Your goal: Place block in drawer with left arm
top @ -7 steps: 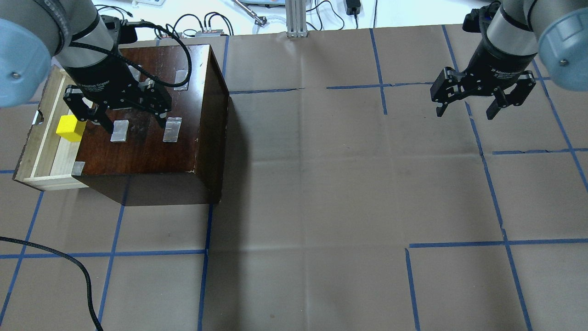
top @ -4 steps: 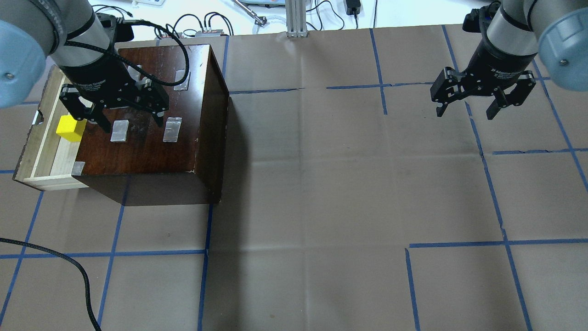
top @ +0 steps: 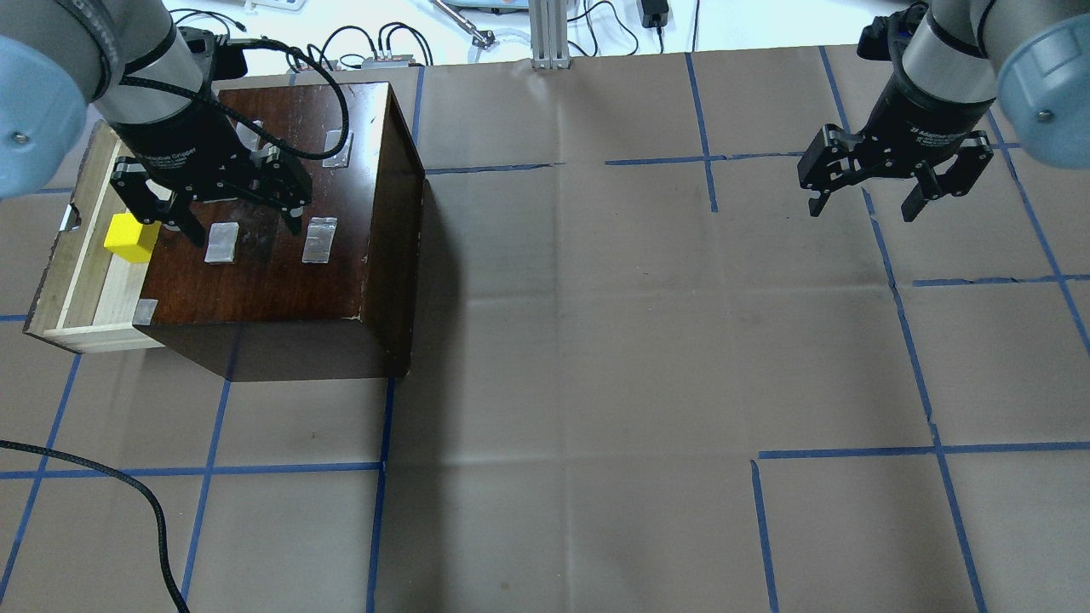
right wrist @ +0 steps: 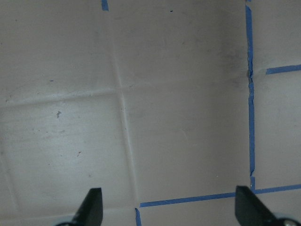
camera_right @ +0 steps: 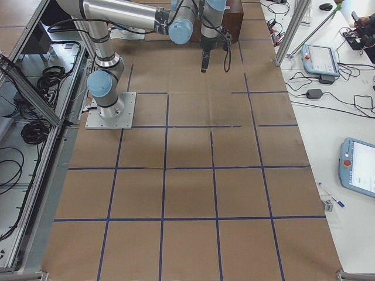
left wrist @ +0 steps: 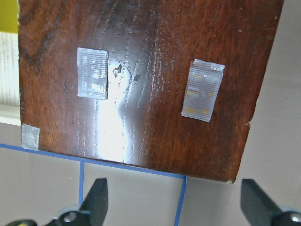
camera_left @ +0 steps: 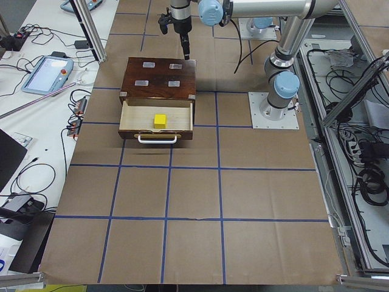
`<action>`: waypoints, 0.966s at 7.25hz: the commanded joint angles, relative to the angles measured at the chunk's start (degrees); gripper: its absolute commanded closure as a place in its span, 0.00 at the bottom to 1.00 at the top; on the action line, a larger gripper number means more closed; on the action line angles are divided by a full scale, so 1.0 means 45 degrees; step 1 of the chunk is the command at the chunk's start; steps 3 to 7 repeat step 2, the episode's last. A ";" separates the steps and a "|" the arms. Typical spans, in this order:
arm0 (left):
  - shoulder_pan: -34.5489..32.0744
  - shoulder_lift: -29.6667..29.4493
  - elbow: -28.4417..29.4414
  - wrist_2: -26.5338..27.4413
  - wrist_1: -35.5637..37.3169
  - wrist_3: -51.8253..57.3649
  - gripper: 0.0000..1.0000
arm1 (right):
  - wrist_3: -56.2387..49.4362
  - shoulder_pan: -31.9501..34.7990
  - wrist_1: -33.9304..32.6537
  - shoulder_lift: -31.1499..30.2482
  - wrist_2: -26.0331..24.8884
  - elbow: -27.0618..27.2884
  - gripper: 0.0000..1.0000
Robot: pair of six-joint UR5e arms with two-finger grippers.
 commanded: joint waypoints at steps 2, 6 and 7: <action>0.0002 -0.0155 -0.0001 -0.0040 0.0000 0.0000 0.01 | -0.0006 0.0000 0.0000 0.0000 0.0000 0.0003 0.00; 0.0002 -0.0155 -0.0001 -0.0040 0.0000 0.0000 0.01 | -0.0006 0.0000 0.0000 0.0000 0.0000 0.0003 0.00; 0.0002 -0.0155 -0.0001 -0.0040 0.0000 0.0000 0.01 | -0.0006 0.0000 0.0000 0.0000 0.0000 0.0003 0.00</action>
